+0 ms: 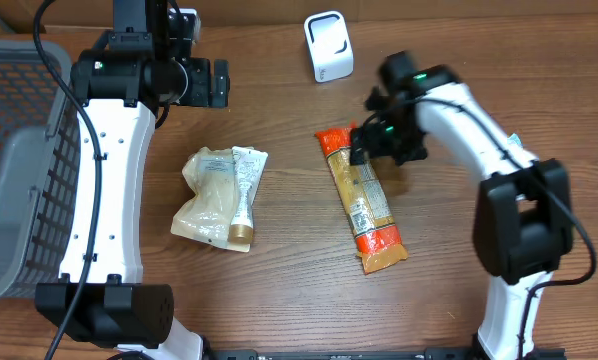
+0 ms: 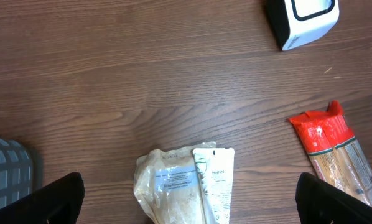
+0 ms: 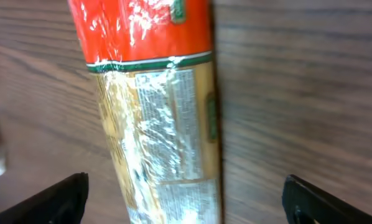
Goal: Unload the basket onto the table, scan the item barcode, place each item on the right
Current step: 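Lift the pasta package and swing it upright toward the scanner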
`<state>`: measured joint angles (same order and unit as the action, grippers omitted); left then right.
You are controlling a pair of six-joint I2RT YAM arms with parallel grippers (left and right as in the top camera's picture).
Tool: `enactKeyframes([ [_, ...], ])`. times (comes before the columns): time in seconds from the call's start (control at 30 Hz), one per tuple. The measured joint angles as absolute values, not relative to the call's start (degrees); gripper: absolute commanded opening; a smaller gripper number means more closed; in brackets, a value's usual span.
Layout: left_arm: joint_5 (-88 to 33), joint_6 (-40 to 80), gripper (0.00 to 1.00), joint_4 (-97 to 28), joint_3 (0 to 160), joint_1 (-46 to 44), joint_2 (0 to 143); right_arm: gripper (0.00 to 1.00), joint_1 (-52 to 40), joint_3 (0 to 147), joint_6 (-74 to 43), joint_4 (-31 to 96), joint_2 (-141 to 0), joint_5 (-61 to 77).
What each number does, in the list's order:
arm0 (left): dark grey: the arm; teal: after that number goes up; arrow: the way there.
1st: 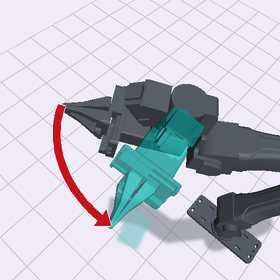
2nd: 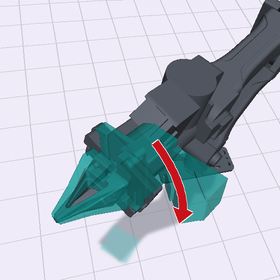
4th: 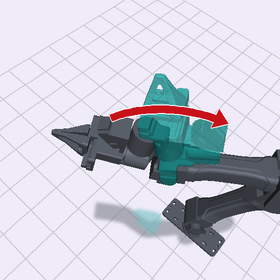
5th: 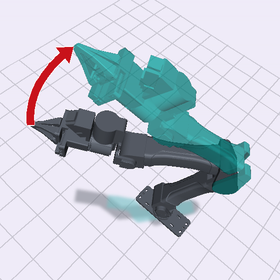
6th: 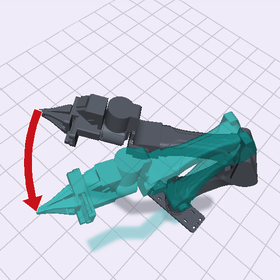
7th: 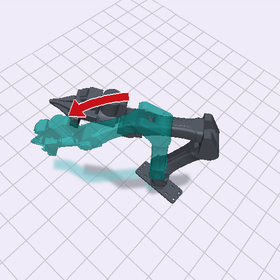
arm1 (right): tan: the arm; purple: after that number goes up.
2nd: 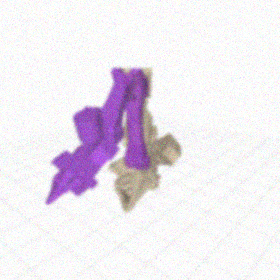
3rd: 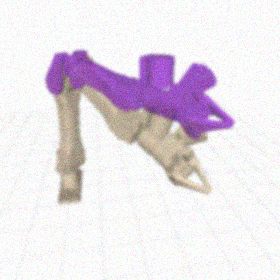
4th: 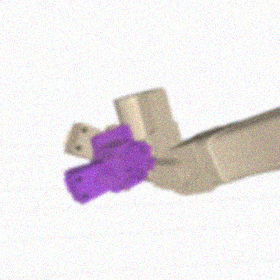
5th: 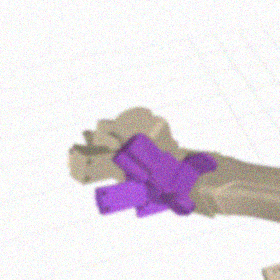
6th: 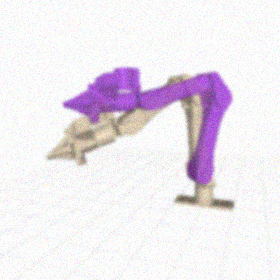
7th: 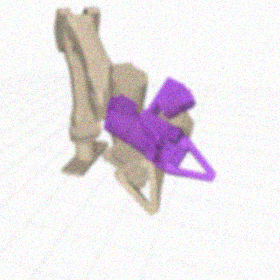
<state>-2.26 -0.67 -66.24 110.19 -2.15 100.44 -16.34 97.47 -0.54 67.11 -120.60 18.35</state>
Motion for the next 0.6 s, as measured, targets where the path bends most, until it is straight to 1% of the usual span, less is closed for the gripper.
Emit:
enactKeyframes([
  [0.17, -2.26, -0.64, 0.99, -66.24, 110.19, -2.15, 100.44, 1.00, -12.32, 94.26, 6.15, 66.02, -121.43, 26.28],
  [0.4, -2.26, -0.67, 1.00, -66.24, 110.19, -2.15, 100.44, 0.99, -13.10, 92.33, 9.28, 65.63, -126.23, 32.95],
  [0.5, -2.26, -0.64, 1.00, -66.24, 110.19, -2.15, 100.44, 0.93, -14.22, 92.73, 9.74, 65.08, -127.20, 35.11],
  [0.57, -2.26, -0.64, 0.99, -66.24, 110.19, -2.15, 100.44, 0.83, -15.57, 93.23, 10.07, 64.97, -127.85, 35.57],
  [0.6, -2.26, -0.64, 0.99, -66.24, 110.19, -2.15, 100.44, 0.77, -16.19, 93.41, 10.33, 64.84, -128.09, 35.70],
])
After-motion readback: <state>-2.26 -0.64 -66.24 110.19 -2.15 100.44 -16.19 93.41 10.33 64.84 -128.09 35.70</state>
